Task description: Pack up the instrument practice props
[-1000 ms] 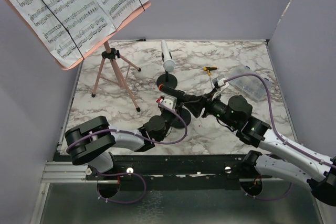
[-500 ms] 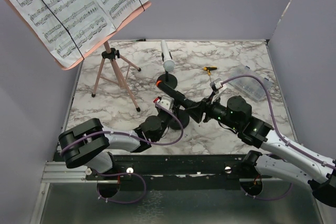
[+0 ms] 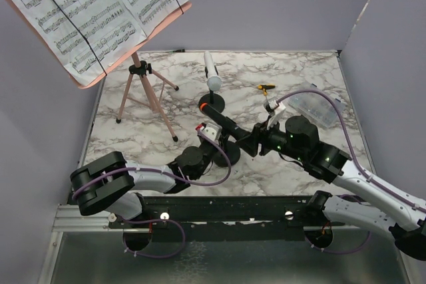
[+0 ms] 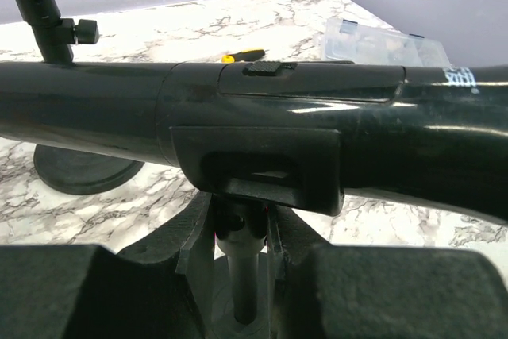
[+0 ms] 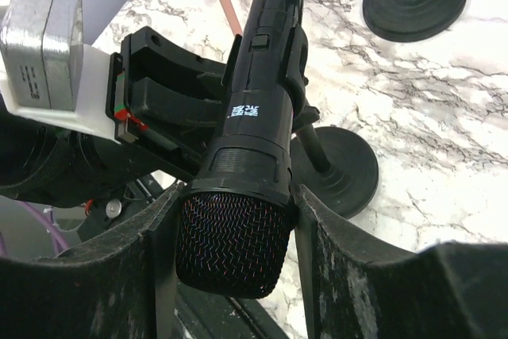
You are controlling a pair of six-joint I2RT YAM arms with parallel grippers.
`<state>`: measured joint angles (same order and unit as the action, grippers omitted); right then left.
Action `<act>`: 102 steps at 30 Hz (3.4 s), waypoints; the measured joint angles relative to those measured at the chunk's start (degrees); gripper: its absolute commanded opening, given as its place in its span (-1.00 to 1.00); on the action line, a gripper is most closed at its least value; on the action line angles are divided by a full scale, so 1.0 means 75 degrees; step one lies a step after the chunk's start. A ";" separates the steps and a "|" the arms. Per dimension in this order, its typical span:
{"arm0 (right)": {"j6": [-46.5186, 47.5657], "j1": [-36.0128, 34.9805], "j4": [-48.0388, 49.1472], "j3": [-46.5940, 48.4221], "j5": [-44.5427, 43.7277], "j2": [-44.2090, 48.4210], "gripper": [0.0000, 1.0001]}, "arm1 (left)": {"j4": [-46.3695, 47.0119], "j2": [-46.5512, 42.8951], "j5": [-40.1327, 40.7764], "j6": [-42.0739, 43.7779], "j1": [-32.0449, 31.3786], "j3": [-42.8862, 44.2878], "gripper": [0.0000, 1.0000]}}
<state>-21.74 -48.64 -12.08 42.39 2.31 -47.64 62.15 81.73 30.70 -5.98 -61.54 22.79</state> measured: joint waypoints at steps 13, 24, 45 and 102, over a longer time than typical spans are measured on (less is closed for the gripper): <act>-0.0420 0.0079 -0.3089 0.3975 -0.0705 -0.1760 0.88 | -0.0274 -0.0513 0.0428 0.1358 0.0653 -0.0393 -1.00; -0.0152 0.0087 -0.4462 0.5490 -0.0341 -0.3806 0.89 | -0.0274 -0.0641 0.0015 0.1553 0.0656 -0.0527 -1.00; 0.1236 0.0087 -0.4750 0.5706 0.1542 -0.5557 -0.21 | -0.0487 -0.0898 -0.0498 0.1530 0.0656 -0.0624 -1.00; 0.2597 0.0297 -0.5050 0.4538 0.0973 -0.3774 -0.99 | -0.1833 -0.0723 -0.0353 -0.0743 0.1265 0.0265 -1.00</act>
<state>-2.26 -46.41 -49.95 76.42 9.61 -75.94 48.40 76.31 28.05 -11.55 -52.05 24.77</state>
